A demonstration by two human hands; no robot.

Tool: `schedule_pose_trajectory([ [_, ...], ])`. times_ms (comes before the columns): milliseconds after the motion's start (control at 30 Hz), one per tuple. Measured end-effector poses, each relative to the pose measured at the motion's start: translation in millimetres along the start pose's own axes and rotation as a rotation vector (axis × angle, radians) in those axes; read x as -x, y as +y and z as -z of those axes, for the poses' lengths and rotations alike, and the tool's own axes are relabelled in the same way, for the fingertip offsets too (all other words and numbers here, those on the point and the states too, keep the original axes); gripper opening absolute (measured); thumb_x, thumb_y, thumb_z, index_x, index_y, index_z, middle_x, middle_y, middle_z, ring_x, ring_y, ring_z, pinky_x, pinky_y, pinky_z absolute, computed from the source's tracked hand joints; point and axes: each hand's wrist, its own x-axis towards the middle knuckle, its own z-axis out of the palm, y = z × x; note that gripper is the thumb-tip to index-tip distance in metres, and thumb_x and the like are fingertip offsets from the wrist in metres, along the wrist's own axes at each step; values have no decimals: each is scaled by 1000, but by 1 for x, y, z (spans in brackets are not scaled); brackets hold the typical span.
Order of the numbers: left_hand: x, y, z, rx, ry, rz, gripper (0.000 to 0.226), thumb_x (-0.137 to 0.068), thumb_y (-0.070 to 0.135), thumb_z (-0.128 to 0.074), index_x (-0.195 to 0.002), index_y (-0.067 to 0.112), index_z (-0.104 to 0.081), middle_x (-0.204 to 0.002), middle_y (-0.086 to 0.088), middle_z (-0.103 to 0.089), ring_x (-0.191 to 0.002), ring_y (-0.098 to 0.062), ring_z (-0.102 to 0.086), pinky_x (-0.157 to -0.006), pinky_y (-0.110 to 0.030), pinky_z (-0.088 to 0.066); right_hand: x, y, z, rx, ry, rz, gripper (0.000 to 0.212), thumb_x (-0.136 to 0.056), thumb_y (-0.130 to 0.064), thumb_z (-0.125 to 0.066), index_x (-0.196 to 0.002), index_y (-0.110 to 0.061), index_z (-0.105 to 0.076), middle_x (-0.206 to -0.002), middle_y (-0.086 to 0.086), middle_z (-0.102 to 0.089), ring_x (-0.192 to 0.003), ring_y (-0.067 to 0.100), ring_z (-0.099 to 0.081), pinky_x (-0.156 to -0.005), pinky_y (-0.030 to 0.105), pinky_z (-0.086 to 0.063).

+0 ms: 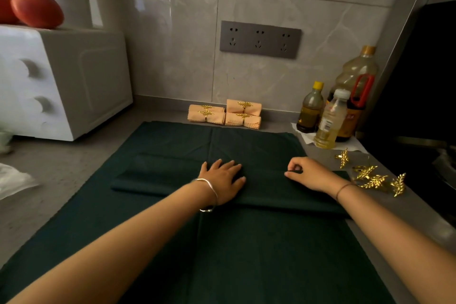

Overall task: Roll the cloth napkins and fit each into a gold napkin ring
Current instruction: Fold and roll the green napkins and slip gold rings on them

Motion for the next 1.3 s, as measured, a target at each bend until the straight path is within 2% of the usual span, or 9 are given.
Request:
schedule_pose_trajectory([
  [100,-1,2,-13,-31,-27,44,60,-98,53,-19,-150,28,-2,-158,7,2,-145,-22,7,-115,-51,8,7,-10,-3,91,77,-27,10,-90,-27,-59,-98,-22,-55,-100,-1,-54,-96,16,-55,-84,29,-46],
  [200,0,1,-18,-60,7,43,60,-98,51,-16,-150,25,1,-158,8,3,-145,-18,9,-116,-49,8,14,-33,-17,173,249,56,31,-94,-27,-52,-124,-20,-52,-127,1,-49,-121,19,-45,-100,31,-38],
  [300,0,1,-19,-76,26,35,55,-100,43,-14,-150,24,1,-158,8,4,-145,-16,9,-117,-44,7,16,-68,-40,26,162,113,41,-100,-25,-39,-140,-16,-41,-146,2,-39,-134,18,-36,-111,31,-27],
  [400,0,1,-18,-82,26,35,53,-101,38,-13,-150,23,2,-158,7,5,-145,-15,9,-117,-43,6,13,-89,-63,103,43,93,47,-103,-24,-26,-148,-13,-23,-157,1,-19,-144,15,-15,-118,33,-11],
  [500,1,1,-17,-82,19,39,53,-101,38,-13,-150,23,2,-158,7,6,-145,-15,9,-117,-42,6,14,-88,-73,148,23,61,51,-103,-32,-19,-151,-16,-11,-159,-2,-6,-146,13,-3,-118,35,-2],
  [633,1,2,-15,-67,7,44,55,-101,42,-15,-150,24,2,-158,6,6,-145,-16,9,-116,-42,6,22,-71,-71,185,0,61,56,-101,-44,-16,-151,-21,-4,-159,-6,1,-145,9,2,-118,34,2],
  [1067,0,1,-18,-61,23,52,56,-100,46,-17,-150,26,0,-158,8,2,-145,-16,6,-118,-42,5,53,41,-24,189,29,-111,67,-97,-56,-16,-151,-20,1,-158,-5,4,-145,9,2,-114,27,0],
  [1300,1,1,-17,-57,24,50,56,-100,46,-18,-150,26,-1,-158,7,0,-145,-16,5,-118,-42,4,62,70,-16,221,60,-206,65,-97,-54,-13,-151,-19,0,-158,-3,4,-145,13,4,-115,30,1],
])
